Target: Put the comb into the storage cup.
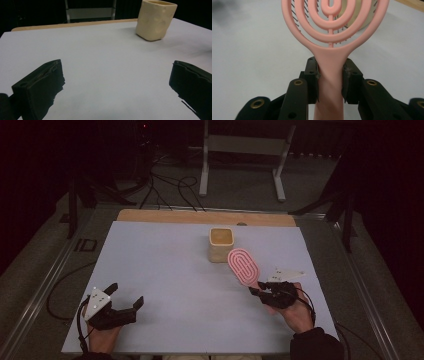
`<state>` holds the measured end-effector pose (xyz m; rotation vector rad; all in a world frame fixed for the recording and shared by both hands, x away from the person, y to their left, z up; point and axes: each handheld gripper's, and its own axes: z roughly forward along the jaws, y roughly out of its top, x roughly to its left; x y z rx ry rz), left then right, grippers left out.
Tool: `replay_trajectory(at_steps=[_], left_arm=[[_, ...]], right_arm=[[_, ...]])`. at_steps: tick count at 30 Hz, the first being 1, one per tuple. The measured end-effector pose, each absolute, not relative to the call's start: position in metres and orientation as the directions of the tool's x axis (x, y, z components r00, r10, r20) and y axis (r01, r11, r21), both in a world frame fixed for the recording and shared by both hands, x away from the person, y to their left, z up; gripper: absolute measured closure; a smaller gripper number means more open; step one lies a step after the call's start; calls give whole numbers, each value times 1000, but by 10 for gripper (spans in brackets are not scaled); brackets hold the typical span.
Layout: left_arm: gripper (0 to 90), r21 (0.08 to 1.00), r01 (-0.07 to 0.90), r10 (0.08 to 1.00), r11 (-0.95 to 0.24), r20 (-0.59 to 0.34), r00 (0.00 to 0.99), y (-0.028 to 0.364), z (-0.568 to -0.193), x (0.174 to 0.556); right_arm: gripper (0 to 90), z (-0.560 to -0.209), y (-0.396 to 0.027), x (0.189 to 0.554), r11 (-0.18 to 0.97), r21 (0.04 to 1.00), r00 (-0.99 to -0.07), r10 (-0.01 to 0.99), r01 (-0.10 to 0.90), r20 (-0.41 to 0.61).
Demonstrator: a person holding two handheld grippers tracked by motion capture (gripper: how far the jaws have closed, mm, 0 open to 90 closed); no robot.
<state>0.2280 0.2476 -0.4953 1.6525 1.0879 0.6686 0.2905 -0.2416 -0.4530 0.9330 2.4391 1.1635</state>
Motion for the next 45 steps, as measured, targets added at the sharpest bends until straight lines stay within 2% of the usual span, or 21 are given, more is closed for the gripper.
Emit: replay_trajectory(at_steps=[13,18,30,45], left_arm=[[0,928,355,888,-116,-64,456,239,-496,231],[0,925,364,887,-107,-76,455,237,-492,232],[0,917,375,831,-135,-101,547,204,-468,247],[0,922,330,777,-204,-53,627,167,-439,262]], right_arm=[[700,-452,-232,286,374,834,-771,631,405,92],[700,-452,-225,285,371,838,-780,617,399,98],[700,-449,-204,287,362,857,-791,606,368,84],[700,-447,-191,292,350,861,-791,605,368,91]])
